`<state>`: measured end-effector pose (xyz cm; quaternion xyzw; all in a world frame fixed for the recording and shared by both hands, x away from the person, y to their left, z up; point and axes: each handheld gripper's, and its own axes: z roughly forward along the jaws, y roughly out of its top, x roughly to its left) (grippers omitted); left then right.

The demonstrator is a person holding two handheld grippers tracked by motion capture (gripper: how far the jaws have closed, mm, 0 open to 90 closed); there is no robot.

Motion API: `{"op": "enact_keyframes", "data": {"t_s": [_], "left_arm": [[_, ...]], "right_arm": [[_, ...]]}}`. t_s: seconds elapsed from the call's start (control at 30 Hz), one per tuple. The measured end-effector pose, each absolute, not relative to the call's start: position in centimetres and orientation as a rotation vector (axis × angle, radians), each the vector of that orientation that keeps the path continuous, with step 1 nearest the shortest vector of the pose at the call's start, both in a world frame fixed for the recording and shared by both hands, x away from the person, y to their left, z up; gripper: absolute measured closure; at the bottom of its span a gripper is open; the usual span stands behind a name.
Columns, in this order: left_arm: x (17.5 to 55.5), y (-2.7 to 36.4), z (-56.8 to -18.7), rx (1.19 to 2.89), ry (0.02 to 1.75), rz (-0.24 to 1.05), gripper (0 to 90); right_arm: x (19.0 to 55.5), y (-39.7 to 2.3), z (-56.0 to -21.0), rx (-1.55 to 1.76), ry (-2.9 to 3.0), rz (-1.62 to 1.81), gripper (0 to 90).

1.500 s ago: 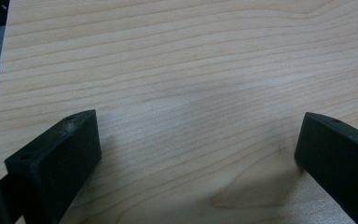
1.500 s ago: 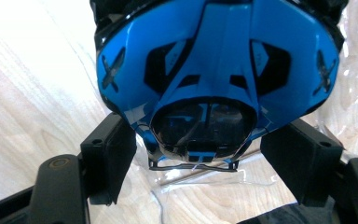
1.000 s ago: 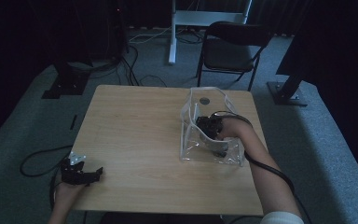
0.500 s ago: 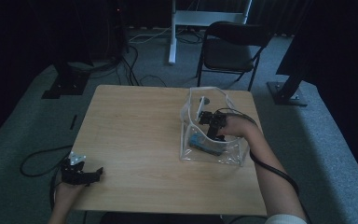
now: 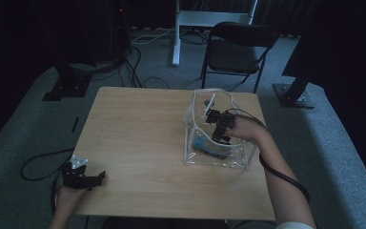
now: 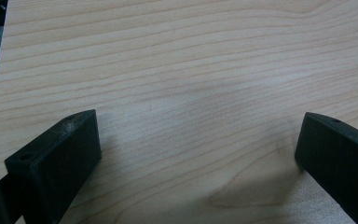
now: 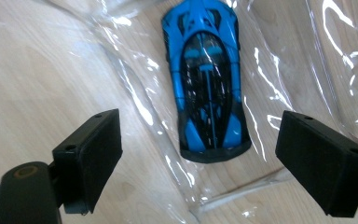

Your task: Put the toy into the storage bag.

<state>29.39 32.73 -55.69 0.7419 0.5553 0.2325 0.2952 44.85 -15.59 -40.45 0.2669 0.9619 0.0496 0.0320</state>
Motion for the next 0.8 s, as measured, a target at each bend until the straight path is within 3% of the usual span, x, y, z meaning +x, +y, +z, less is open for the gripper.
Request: {"op": "enact_keyframes", "data": {"t_s": [0.8], "left_arm": [[29.4, 32.7, -55.7, 1.98, 1.473, 0.618, 0.7]], "right_arm": [[43.1, -18.5, -36.6, 0.913, 2.825, 0.575, 13.1]]}}
